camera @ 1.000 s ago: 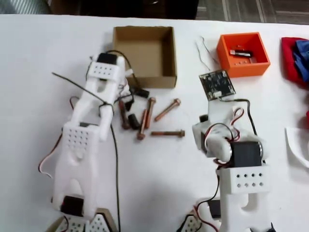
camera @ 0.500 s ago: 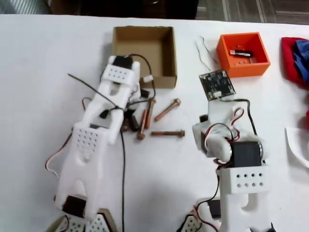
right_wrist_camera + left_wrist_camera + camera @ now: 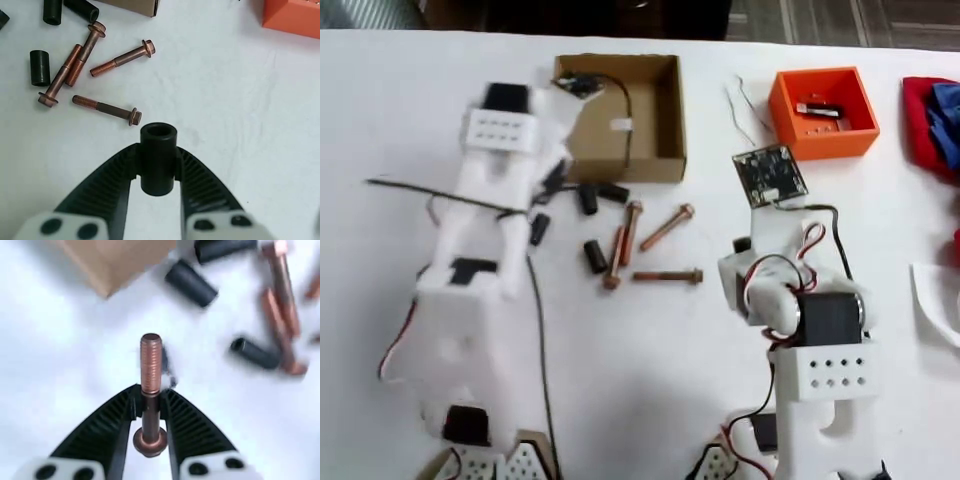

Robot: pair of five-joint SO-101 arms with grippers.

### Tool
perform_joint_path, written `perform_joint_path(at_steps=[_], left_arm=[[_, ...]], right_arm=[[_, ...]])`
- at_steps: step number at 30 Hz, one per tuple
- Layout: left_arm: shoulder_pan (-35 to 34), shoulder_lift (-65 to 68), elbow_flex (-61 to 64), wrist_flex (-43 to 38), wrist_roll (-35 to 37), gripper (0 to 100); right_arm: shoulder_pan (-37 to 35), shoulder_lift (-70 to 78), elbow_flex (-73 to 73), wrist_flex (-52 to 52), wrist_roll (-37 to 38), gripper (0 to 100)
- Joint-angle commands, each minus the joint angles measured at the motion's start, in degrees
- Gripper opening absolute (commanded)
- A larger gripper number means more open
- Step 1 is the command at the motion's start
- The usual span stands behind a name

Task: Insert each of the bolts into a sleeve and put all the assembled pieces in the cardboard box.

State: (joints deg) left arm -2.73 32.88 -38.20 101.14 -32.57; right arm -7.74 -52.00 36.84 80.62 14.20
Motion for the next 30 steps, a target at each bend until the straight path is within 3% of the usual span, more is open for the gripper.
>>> perform_joint_path(at_steps=[1, 7, 12, 22, 25, 30], left_arm=[[-6.2, -14.1, 11.0, 1.1, -17.5, 2], [-14.9, -25.7, 32.7, -0.4, -48.6, 2], [-17.3, -23.9, 37.8, -7.5, -64.7, 2], [-17.4, -10.1, 40.6, -26.3, -66.5, 2], [-16.8, -7.9, 40.6, -27.8, -66.0, 2], [-15.4, -7.7, 40.5, -28.0, -59.4, 3]], right_arm=[[-0.1, -1.7, -0.4, -0.3, 0.4, 2.3], [-0.2, -1.5, -0.4, -0.5, 0.4, 2.3], [-0.2, -1.5, -0.4, -0.6, 0.4, 2.3], [-0.2, -1.9, -0.4, -0.3, 0.4, 2.3], [-0.2, -1.9, -0.4, -0.3, 0.4, 2.3], [-0.2, -1.9, -0.4, -0.3, 0.4, 2.3]])
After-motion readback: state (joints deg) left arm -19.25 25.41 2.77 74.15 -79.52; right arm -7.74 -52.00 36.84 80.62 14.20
